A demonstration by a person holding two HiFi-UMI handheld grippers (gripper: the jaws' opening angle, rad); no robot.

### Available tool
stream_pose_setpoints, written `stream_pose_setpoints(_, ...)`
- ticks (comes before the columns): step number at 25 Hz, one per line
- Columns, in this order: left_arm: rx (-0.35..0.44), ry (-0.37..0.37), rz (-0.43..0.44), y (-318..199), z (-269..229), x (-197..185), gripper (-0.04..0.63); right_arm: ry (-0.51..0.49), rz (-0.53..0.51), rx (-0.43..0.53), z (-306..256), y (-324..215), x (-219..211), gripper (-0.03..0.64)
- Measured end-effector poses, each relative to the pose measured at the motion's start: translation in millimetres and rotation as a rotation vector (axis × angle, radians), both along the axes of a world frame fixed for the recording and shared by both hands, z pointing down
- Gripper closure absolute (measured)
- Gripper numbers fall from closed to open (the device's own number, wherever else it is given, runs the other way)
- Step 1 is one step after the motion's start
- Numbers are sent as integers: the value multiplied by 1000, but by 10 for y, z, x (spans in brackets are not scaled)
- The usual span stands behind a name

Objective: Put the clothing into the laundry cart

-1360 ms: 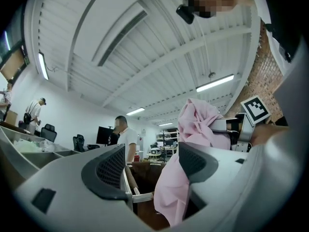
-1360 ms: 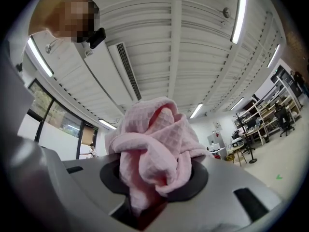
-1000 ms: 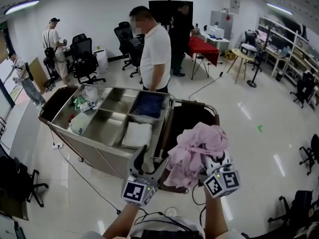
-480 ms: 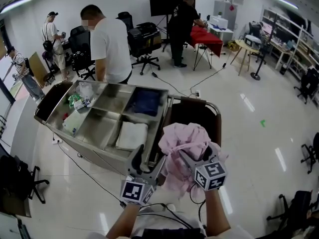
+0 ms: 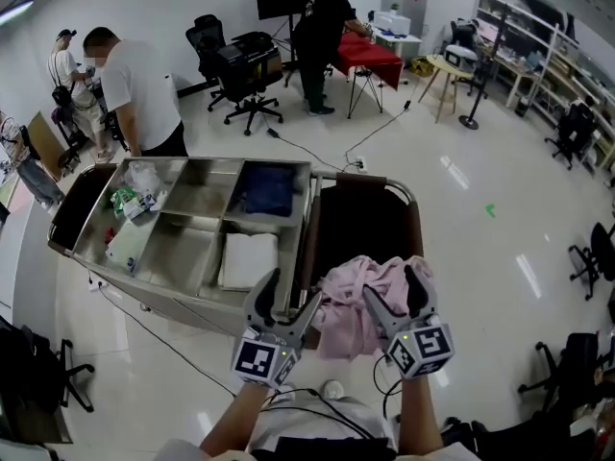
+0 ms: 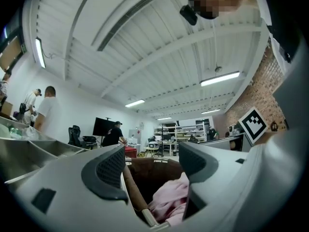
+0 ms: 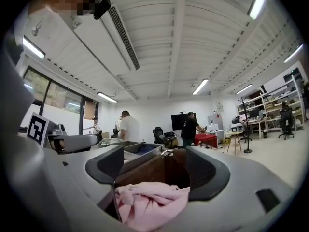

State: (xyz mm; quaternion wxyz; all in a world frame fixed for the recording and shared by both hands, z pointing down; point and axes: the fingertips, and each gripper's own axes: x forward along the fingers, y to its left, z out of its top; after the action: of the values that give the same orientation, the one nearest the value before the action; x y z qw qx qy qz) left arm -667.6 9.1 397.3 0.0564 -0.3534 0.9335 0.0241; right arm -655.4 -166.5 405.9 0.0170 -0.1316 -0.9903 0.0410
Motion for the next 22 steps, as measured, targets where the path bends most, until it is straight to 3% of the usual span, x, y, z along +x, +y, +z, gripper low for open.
stream_pose_setpoints(10, 12, -15, 62, -7, -51, -17, 265, -126, 54, -8, -274, 70, 77, 189)
stream_pose_setpoints(22, 16, -13, 76, 18, -13, 13, 265, -134, 95, -7, -222, 92, 184, 189)
